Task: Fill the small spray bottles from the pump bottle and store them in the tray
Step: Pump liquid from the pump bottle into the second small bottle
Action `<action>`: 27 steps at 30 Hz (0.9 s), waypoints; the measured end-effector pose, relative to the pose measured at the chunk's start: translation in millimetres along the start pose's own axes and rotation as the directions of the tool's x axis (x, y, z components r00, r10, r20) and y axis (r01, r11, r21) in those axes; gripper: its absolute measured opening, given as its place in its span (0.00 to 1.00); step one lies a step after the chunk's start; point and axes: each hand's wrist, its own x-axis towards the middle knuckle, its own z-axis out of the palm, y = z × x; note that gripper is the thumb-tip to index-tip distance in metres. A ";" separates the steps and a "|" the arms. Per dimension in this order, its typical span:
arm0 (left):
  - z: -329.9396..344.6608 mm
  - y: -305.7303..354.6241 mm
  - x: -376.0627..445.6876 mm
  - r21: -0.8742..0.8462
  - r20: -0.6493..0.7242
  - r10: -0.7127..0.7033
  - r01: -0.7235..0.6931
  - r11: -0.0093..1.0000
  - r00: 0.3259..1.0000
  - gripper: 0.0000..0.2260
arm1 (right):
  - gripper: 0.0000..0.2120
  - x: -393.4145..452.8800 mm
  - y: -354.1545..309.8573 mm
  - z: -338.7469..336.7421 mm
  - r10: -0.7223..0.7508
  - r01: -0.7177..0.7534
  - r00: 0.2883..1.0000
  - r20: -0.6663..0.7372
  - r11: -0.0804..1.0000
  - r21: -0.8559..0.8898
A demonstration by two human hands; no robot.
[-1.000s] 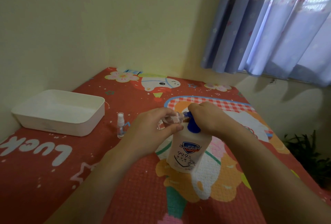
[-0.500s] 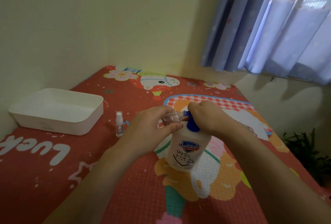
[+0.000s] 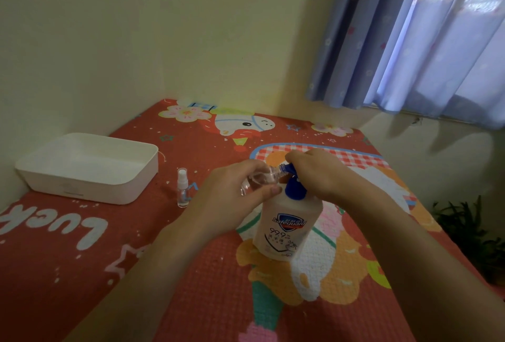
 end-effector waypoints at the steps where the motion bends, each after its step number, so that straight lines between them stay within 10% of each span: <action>1: -0.7 1.0 1.2 -0.002 -0.005 0.004 -0.004 1.000 1.000 0.12 | 0.04 0.2 0.7 -2.7 0.000 0.000 1.000 0.008 0.999 0.033; 27: -0.5 0.3 1.2 -0.031 0.000 -0.017 0.017 0.999 1.000 0.10 | 0.05 -1.8 -2.2 -1.5 0.069 -0.070 0.997 0.018 0.995 0.075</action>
